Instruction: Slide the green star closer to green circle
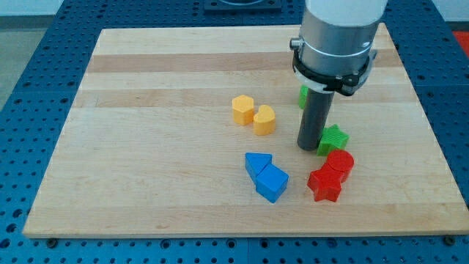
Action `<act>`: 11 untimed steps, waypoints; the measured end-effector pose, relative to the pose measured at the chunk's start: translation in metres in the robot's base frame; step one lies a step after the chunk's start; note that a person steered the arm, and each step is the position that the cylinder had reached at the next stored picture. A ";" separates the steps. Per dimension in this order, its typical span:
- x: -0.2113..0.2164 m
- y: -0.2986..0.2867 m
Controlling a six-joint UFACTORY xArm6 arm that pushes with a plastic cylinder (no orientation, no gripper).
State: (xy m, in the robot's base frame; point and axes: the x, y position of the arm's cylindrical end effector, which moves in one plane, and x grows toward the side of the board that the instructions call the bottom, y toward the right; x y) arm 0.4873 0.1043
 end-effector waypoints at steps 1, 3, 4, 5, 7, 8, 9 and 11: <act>-0.005 0.055; -0.004 0.111; -0.004 0.111; -0.037 0.116; -0.023 0.238; 0.006 0.238; 0.032 0.218; 0.031 0.167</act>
State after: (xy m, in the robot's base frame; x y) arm 0.5188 0.2708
